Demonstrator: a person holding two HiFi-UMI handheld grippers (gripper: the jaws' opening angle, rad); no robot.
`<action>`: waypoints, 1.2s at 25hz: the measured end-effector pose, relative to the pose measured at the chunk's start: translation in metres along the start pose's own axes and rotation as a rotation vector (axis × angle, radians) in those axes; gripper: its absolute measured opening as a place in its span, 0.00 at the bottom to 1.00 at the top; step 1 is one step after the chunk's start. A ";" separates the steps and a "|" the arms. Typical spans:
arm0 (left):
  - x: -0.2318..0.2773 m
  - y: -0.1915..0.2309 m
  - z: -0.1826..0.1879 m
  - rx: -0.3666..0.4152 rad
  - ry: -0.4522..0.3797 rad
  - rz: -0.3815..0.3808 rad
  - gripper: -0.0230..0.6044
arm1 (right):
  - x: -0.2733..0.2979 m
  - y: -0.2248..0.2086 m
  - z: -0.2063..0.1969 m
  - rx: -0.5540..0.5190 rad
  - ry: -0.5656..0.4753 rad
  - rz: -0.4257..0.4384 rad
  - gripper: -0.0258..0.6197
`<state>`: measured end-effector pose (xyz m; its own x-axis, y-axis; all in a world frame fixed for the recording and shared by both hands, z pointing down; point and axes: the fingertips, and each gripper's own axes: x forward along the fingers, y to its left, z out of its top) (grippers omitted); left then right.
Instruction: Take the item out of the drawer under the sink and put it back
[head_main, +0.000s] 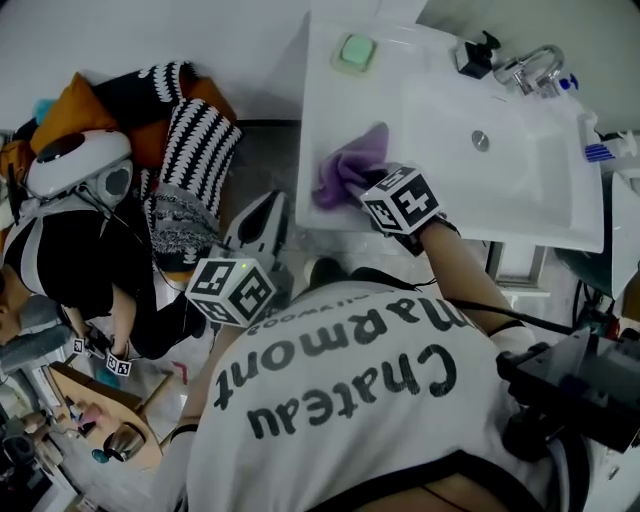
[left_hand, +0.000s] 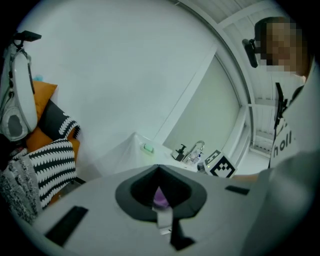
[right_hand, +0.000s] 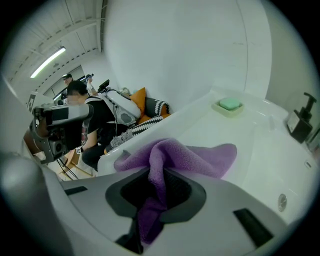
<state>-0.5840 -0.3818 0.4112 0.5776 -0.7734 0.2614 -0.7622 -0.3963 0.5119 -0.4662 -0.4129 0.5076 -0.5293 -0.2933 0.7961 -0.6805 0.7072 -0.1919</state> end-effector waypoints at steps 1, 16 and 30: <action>0.002 -0.001 -0.001 0.002 0.005 -0.001 0.05 | 0.000 0.000 0.000 0.008 -0.008 0.005 0.14; -0.003 -0.026 -0.003 0.046 0.002 0.050 0.05 | -0.017 0.004 -0.004 -0.088 -0.094 0.019 0.27; -0.025 -0.072 -0.024 0.062 -0.036 0.098 0.05 | -0.060 -0.006 -0.035 -0.072 -0.145 -0.020 0.32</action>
<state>-0.5365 -0.3219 0.3872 0.4891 -0.8268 0.2778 -0.8319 -0.3464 0.4336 -0.4121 -0.3766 0.4810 -0.5869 -0.3943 0.7071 -0.6567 0.7427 -0.1310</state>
